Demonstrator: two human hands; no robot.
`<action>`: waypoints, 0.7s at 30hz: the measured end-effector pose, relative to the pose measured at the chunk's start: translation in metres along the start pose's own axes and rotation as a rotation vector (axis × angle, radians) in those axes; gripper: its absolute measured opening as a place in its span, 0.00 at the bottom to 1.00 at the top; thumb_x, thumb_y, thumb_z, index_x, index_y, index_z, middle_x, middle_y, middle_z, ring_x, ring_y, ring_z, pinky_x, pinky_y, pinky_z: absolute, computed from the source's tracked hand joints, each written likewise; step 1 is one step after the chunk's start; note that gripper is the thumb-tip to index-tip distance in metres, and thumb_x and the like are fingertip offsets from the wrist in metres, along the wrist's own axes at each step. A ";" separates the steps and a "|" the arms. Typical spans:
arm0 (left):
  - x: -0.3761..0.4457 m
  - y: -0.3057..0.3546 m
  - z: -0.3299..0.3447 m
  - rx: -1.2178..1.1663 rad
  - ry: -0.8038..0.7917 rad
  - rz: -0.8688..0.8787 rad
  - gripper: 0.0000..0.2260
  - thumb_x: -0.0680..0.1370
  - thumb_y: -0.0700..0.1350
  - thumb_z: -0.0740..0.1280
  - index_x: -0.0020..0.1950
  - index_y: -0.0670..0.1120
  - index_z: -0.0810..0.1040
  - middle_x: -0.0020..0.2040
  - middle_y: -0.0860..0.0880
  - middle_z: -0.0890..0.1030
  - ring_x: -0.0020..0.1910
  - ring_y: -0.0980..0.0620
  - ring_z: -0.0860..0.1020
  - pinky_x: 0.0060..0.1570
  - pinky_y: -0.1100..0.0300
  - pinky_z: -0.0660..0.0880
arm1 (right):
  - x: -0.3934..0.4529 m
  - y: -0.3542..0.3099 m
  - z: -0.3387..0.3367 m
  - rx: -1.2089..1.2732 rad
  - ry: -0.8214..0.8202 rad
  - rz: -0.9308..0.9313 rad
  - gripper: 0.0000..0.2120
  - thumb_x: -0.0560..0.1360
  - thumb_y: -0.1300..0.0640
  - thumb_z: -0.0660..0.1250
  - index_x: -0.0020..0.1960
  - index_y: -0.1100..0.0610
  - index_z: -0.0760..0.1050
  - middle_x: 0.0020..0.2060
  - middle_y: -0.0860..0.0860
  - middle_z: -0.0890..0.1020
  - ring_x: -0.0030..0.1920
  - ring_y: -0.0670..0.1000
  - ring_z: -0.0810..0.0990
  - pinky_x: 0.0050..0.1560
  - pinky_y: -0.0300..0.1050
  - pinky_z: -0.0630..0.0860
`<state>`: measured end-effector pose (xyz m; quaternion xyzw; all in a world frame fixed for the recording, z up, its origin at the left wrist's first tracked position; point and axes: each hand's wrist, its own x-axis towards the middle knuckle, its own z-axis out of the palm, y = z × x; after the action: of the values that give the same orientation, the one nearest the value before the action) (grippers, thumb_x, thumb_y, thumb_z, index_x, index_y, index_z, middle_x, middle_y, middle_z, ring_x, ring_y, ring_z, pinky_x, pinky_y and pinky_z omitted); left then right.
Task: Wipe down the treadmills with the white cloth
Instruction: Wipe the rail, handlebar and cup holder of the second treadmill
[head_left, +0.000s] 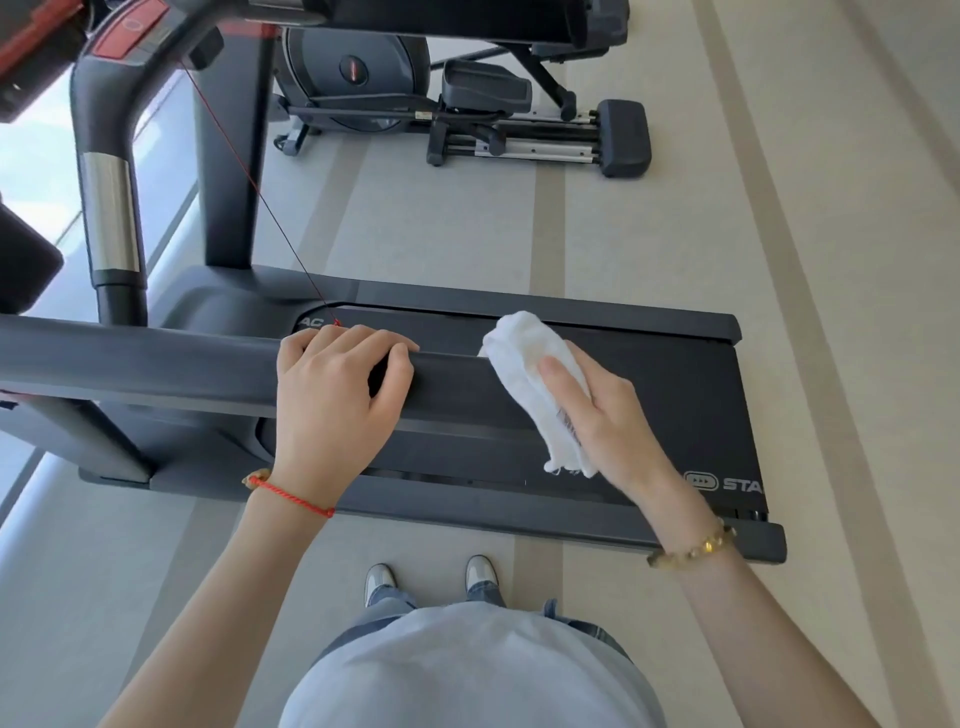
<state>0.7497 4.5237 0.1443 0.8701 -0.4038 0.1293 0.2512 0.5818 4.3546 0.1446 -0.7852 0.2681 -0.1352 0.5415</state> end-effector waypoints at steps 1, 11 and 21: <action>0.000 0.000 0.000 0.004 0.003 0.002 0.16 0.82 0.47 0.56 0.46 0.53 0.84 0.43 0.56 0.84 0.42 0.50 0.78 0.60 0.56 0.64 | -0.008 0.004 0.005 -0.030 0.055 -0.067 0.12 0.81 0.43 0.58 0.60 0.44 0.74 0.46 0.42 0.80 0.46 0.44 0.79 0.50 0.46 0.75; 0.000 0.000 0.002 0.013 0.005 0.010 0.16 0.82 0.47 0.56 0.46 0.53 0.84 0.43 0.56 0.84 0.43 0.50 0.78 0.59 0.54 0.65 | 0.034 -0.021 -0.016 -0.152 -0.328 0.133 0.14 0.79 0.39 0.58 0.53 0.43 0.79 0.40 0.43 0.83 0.44 0.44 0.81 0.50 0.41 0.76; 0.001 -0.002 -0.003 -0.037 -0.047 -0.011 0.14 0.82 0.48 0.58 0.50 0.51 0.84 0.46 0.56 0.84 0.47 0.51 0.79 0.62 0.56 0.64 | 0.008 -0.018 0.003 -0.532 -0.122 -0.246 0.22 0.79 0.35 0.52 0.67 0.45 0.68 0.56 0.41 0.76 0.53 0.47 0.75 0.54 0.44 0.71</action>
<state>0.7519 4.5265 0.1465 0.8704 -0.4070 0.1001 0.2584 0.5948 4.3573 0.1601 -0.9329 0.1639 -0.0772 0.3114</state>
